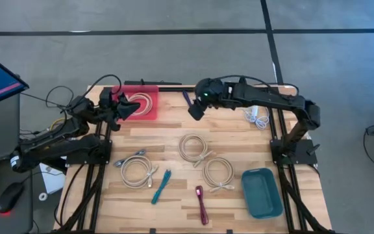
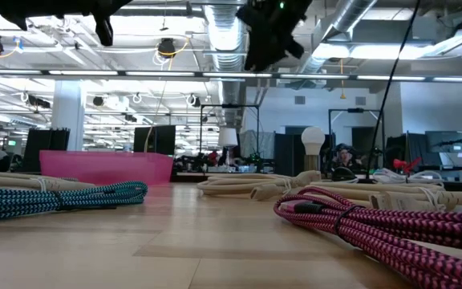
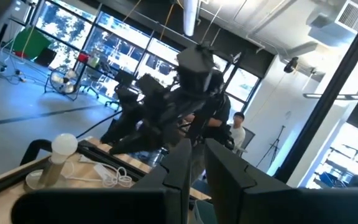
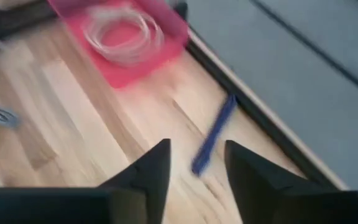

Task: Pick & Place USB Port
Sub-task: Put the violet charger cable into the blue bin

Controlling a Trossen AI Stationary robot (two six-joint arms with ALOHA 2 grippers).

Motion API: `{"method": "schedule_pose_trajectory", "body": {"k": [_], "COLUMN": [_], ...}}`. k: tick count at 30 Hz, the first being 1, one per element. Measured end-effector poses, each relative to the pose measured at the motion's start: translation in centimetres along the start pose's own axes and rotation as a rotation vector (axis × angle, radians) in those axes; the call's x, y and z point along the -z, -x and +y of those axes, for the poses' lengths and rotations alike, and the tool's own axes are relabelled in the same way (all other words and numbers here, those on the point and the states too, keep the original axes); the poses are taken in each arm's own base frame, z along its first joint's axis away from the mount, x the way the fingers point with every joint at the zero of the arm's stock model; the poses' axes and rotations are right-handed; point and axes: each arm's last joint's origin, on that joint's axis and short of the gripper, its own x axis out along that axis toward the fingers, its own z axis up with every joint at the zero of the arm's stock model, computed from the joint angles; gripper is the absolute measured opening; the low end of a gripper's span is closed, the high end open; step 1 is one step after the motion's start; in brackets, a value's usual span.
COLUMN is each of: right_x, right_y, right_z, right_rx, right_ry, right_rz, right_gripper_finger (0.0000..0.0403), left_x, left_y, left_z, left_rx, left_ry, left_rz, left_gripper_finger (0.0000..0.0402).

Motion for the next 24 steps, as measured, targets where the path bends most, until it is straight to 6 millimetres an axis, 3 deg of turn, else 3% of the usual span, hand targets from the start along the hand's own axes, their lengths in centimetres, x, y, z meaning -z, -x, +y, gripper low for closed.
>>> {"method": "schedule_pose_trajectory", "body": {"k": [8, 24], "right_x": [0.2, 0.4], "right_y": [-3.8, -8.5], "right_z": [-0.9, -2.2], "right_rx": [-0.092, -0.112], "right_ry": [-0.148, -0.221], "right_rz": [0.1, 0.144], "right_gripper_finger": [0.0216, 0.0198], "left_x": [0.0, 0.0], "left_y": [0.0, 0.0], "left_z": [0.0, 0.0], "left_rx": [0.001, 0.001], "left_ry": [-0.001, -0.001], "left_rz": [-0.002, -0.002], "left_gripper_finger": [0.0046, 0.0046]}}
